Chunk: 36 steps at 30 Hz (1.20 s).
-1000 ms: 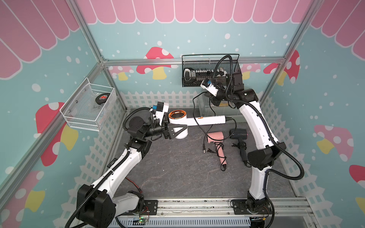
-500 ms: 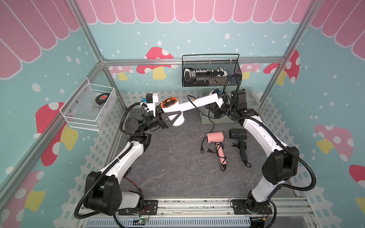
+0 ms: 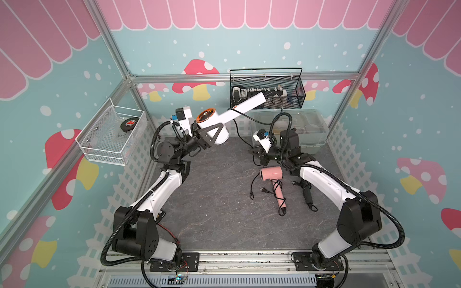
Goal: Wrap the cord around the hair dryer
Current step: Wrap the power cord around the hair dryer.
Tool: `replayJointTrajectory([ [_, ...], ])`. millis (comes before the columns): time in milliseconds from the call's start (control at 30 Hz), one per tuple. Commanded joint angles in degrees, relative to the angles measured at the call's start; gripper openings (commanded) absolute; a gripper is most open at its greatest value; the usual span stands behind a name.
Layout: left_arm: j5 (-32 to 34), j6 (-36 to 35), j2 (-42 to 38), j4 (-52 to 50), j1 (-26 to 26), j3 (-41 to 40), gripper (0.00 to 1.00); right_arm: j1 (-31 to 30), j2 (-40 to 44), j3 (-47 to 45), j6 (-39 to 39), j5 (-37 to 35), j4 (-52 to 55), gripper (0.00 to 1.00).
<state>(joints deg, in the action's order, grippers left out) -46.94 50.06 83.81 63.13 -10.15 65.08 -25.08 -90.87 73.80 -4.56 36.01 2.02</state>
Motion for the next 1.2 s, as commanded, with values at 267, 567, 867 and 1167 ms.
replayJointTrajectory([
  [267, 6.38, -0.86, 1.50, 2.29, 3.16, 6.01, 0.00, -8.64, 2.39, -4.08, -12.76, -11.41, 5.79, 0.00],
  [567, 8.00, 1.19, 2.04, 4.92, 5.30, 6.21, 0.00, -12.06, 1.25, -5.51, -17.37, -15.26, 9.53, 0.00],
  [867, 8.53, 1.60, 1.80, 5.09, 6.64, 6.24, 0.00, -15.89, -1.69, -4.39, -22.80, -19.51, 14.95, 0.00],
  [1167, 9.71, -0.07, 1.55, 3.16, 6.91, 4.73, 0.00, -19.18, -3.45, -1.78, -25.91, -22.44, 19.39, 0.00],
])
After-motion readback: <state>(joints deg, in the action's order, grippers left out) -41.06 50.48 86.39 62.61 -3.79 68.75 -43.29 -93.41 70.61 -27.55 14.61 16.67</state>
